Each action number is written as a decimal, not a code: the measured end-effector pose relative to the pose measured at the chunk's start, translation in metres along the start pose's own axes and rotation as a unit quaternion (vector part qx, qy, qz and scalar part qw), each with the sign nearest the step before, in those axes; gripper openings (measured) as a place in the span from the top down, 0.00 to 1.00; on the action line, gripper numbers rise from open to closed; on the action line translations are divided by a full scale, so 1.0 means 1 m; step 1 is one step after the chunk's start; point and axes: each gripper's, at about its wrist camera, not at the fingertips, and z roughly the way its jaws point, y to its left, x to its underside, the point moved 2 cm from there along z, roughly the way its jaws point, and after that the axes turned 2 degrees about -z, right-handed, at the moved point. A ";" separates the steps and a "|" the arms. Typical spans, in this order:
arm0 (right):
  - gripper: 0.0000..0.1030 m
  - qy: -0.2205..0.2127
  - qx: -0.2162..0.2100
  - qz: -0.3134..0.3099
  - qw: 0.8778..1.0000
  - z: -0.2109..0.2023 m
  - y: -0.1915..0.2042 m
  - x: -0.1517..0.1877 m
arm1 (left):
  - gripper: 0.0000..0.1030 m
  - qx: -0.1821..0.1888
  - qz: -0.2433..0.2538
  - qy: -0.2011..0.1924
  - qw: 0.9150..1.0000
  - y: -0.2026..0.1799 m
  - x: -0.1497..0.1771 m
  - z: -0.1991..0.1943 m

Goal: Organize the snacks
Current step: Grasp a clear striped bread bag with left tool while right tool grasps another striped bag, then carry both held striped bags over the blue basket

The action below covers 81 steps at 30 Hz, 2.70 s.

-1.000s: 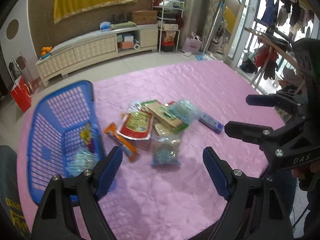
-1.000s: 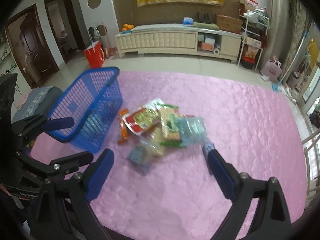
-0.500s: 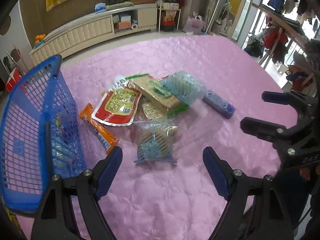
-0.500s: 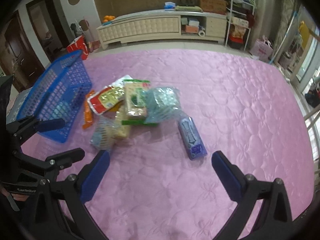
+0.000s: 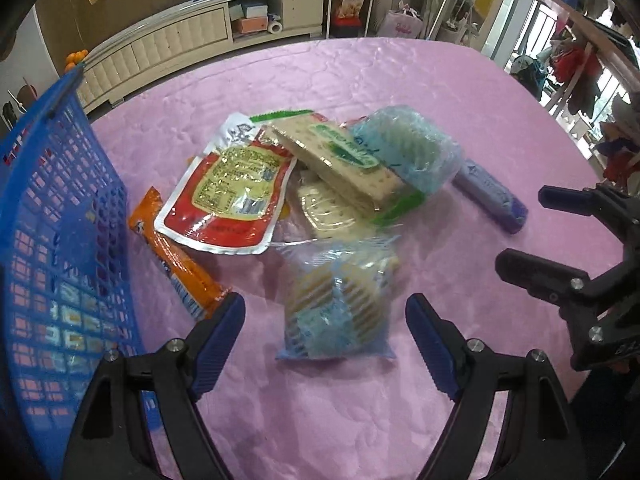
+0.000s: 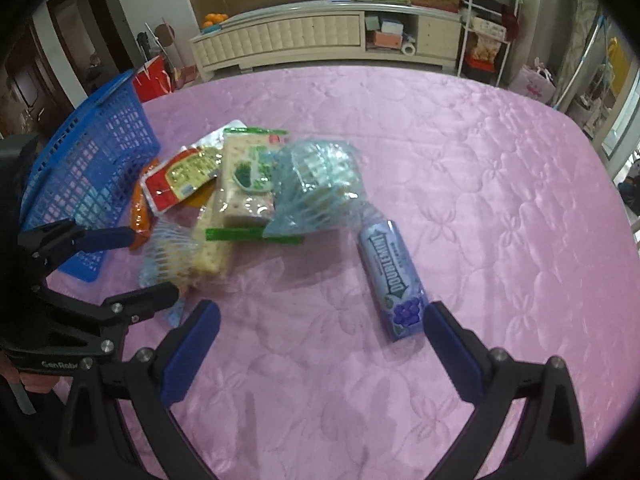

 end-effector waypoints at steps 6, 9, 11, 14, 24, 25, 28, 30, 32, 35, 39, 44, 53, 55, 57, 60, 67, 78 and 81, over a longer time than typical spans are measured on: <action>0.03 0.007 -0.007 0.005 1.000 0.006 -0.004 0.002 | 0.25 0.016 -0.005 0.011 1.000 0.002 -0.003 0.016; 0.11 0.012 -0.017 0.005 1.000 0.008 -0.002 0.002 | 0.49 0.033 -0.015 0.020 0.999 0.000 -0.004 0.022; 0.13 0.013 -0.021 0.009 1.000 0.008 -0.003 0.003 | 0.50 0.034 -0.021 0.018 0.999 -0.002 -0.006 0.021; 0.15 0.008 -0.024 0.010 1.000 0.003 -0.004 0.000 | 0.50 0.029 -0.014 0.011 0.999 -0.001 -0.001 0.018; 0.16 -0.017 -0.040 -0.007 0.999 -0.015 -0.001 -0.033 | 0.50 0.010 -0.021 -0.049 0.999 -0.004 -0.022 -0.032; 0.16 -0.024 -0.037 -0.010 0.999 -0.016 -0.001 -0.040 | 0.50 0.003 -0.022 -0.054 0.998 -0.004 -0.026 -0.036; 0.16 -0.032 -0.043 -0.007 0.999 -0.014 -0.003 -0.056 | 0.50 -0.010 -0.032 -0.064 0.997 0.001 -0.036 -0.041; 0.16 -0.028 -0.048 -0.005 0.998 -0.006 -0.005 -0.066 | 0.50 -0.017 -0.041 -0.065 0.997 0.005 -0.043 -0.040; 0.16 -0.016 -0.059 -0.009 0.998 0.006 -0.006 -0.073 | 0.50 -0.021 -0.051 -0.066 0.996 0.009 -0.050 -0.037; 0.16 -0.009 -0.055 -0.014 0.998 0.026 -0.006 -0.078 | 0.50 -0.035 -0.059 -0.074 0.995 0.012 -0.061 -0.030; 0.16 0.000 -0.057 -0.008 0.998 0.042 -0.012 -0.081 | 0.50 -0.039 -0.078 -0.062 0.994 0.018 -0.068 -0.012; 0.16 0.024 -0.074 -0.007 0.997 0.061 -0.015 -0.082 | 0.50 -0.034 -0.077 -0.055 0.995 0.017 -0.071 0.000; 0.37 0.025 -0.082 -0.006 0.996 0.067 -0.014 -0.075 | 0.50 -0.030 -0.073 -0.052 0.995 0.016 -0.066 0.004; 0.38 0.024 -0.080 -0.006 0.996 0.064 -0.015 -0.072 | 0.50 -0.031 -0.073 -0.054 0.995 0.016 -0.064 0.001; 0.38 0.018 -0.078 -0.007 0.997 0.056 -0.014 -0.070 | 0.50 -0.031 -0.071 -0.056 0.995 0.014 -0.062 -0.003; 0.39 0.000 -0.063 -0.014 0.998 0.037 -0.010 -0.068 | 0.50 -0.029 -0.067 -0.060 0.996 0.010 -0.058 -0.009; 0.39 -0.040 -0.046 -0.021 0.998 -0.018 0.003 -0.061 | 0.50 -0.025 -0.047 -0.089 0.995 -0.004 -0.049 -0.046; 0.39 -0.093 -0.059 -0.043 0.993 -0.099 0.054 -0.072 | 0.50 -0.030 -0.047 -0.150 0.987 0.012 -0.027 -0.133; 0.39 -0.104 -0.059 -0.050 0.992 -0.113 0.076 -0.077 | 0.50 -0.039 -0.050 -0.165 0.984 0.025 -0.016 -0.157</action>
